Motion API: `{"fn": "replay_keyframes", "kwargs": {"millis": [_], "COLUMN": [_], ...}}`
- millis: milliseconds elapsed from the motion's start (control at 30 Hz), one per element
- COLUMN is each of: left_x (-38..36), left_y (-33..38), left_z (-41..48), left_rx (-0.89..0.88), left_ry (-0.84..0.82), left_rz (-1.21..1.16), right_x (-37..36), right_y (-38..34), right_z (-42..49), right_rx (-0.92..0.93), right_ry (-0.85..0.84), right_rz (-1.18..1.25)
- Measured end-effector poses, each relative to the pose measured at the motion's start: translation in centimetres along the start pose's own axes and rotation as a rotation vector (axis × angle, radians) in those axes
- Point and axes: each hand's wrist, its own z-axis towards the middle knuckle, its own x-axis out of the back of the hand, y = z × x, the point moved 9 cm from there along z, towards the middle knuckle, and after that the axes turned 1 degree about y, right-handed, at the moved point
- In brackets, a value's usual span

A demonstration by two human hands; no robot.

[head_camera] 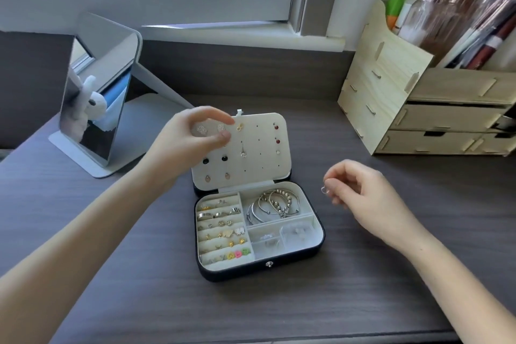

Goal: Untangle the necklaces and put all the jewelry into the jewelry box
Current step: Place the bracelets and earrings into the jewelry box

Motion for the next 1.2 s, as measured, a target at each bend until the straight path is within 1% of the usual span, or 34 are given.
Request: {"fn": "replay_keyframes", "kwargs": {"millis": [67, 133, 200, 233, 300, 467, 633, 733, 833, 933, 1033, 1100, 1200], "left_x": [-0.3, -0.6, -0.8, -0.9, -0.9, -0.6, -0.5, -0.5, -0.6, -0.8, -1.0, -1.1, -1.0], "left_y": [0.1, 0.3, 0.7, 0.8, 0.9, 1.1, 1.0, 0.7, 0.5, 0.6, 0.9, 1.1, 1.7], "left_z": [-0.2, -0.5, -0.9, -1.0, -1.2, -1.6, -1.4, -1.2, -0.9, -0.8, -0.7, -0.8, -1.1], "left_rx": [0.004, 0.005, -0.002, -0.01, -0.025, -0.071, -0.094, -0.078, -0.049, -0.035, -0.06, -0.093, -0.188], "left_ry": [0.009, 0.026, 0.037, 0.04, 0.048, 0.056, 0.064, 0.054, 0.023, -0.042, -0.123, -0.194, -0.298], "left_rz": [-0.007, 0.007, 0.025, 0.032, 0.034, 0.031, 0.032, 0.007, 0.008, 0.017, 0.114, 0.19, 0.317], "right_x": [-0.8, -2.2, -3.8, -4.5, -5.8, -7.2, -7.5, -6.9, -6.0, -6.5, -7.8, -8.5, -9.2], "right_y": [-1.4, -3.1, -4.7, -5.4, -6.6, -8.7, -8.6, -8.2, -8.3, -9.2, -9.9, -10.1, -10.2], "right_z": [0.6, 1.3, 2.1, 2.4, 2.9, 3.5, 3.6, 3.7, 3.9, 4.0, 4.0, 3.9, 3.6], "right_rx": [-0.045, -0.068, -0.067, -0.057, -0.021, 0.085, 0.095, 0.093, 0.132, 0.194, 0.229, 0.218, 0.182], "right_ry": [-0.006, -0.042, -0.069, -0.073, -0.067, 0.013, 0.035, 0.064, 0.098, 0.03, -0.107, -0.212, -0.339], "right_rz": [0.251, 0.433, 0.533, 0.544, 0.529, 0.513, 0.484, 0.404, 0.262, 0.12, 0.003, -0.006, 0.014]}}
